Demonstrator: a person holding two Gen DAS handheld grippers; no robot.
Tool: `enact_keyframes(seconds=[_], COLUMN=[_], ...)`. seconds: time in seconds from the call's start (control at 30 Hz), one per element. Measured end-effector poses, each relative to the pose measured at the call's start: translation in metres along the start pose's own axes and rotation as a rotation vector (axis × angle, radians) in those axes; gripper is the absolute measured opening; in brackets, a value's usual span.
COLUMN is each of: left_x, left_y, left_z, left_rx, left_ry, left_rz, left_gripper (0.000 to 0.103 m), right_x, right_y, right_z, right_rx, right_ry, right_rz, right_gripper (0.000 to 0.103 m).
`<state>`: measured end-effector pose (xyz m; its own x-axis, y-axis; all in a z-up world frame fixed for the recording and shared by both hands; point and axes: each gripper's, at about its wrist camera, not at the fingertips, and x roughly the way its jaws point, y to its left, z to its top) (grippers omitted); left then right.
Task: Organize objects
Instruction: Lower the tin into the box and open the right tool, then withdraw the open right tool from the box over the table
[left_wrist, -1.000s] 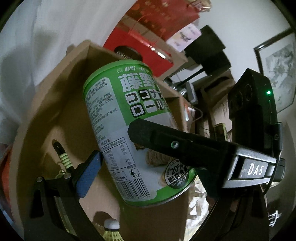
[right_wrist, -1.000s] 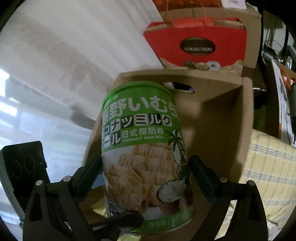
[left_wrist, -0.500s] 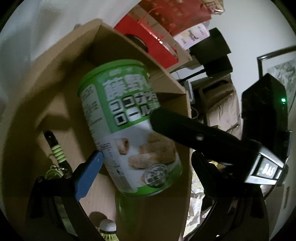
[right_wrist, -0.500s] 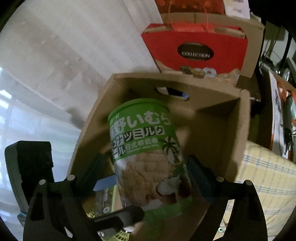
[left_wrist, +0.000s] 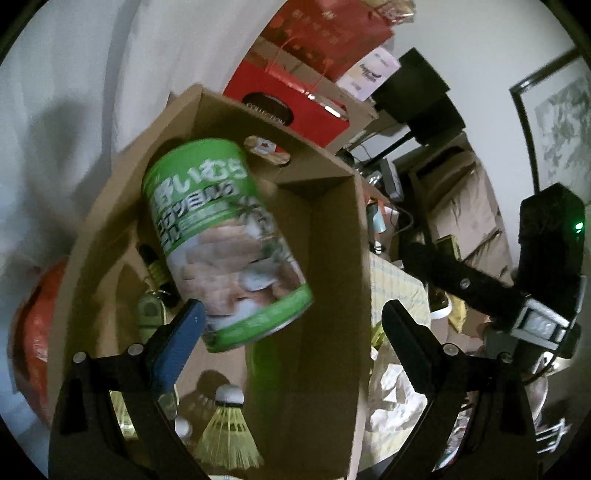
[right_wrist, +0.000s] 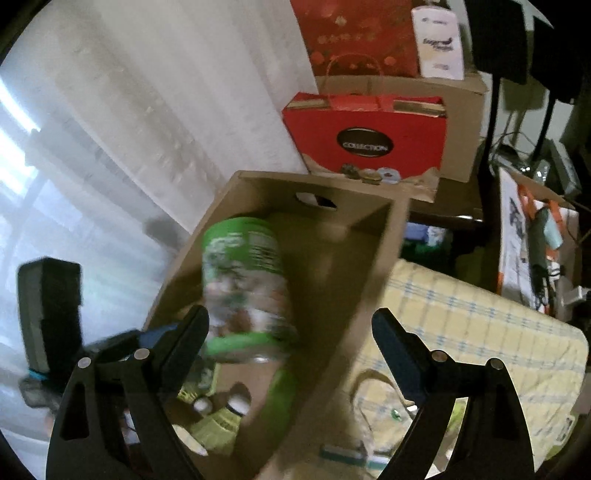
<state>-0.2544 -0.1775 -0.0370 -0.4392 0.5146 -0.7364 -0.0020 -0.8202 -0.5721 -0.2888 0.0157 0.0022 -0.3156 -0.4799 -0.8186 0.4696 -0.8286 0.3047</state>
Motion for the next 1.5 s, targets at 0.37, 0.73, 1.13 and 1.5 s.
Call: enact_keyframes(seconds=[0.37,0.73,1.13,1.5], left_x=[-0.025,-0.011,0.003,0.04], left_y=[-0.061,-0.114,-0.153,-0.171], left_z=[-0.035,-0.067,-0.115,-0.159], left_rx=[0.129,0.226,0.323,0.381], left_ry=[-0.049,-0.003,0.055,0.133], left_rz=[0.03,0.051,0.041,0.042], left_gripper=[0.096,0.097,0.097,0.097], right_x=[-0.056,-0.097,-0.122,-0.139], right_y=[-0.018,-0.041,-0.073,-0.121], right_z=[-0.061,-0.103,-0.157,-0.209], right_rx=[-0.058,-0.025,0.004,0.098], right_ry=[-0.086,-0.118,-0.149,-0.169], right_rz=[-0.128,-0.184,-0.295,-0.381], right_gripper=[0.092,0.092,0.092,0.092])
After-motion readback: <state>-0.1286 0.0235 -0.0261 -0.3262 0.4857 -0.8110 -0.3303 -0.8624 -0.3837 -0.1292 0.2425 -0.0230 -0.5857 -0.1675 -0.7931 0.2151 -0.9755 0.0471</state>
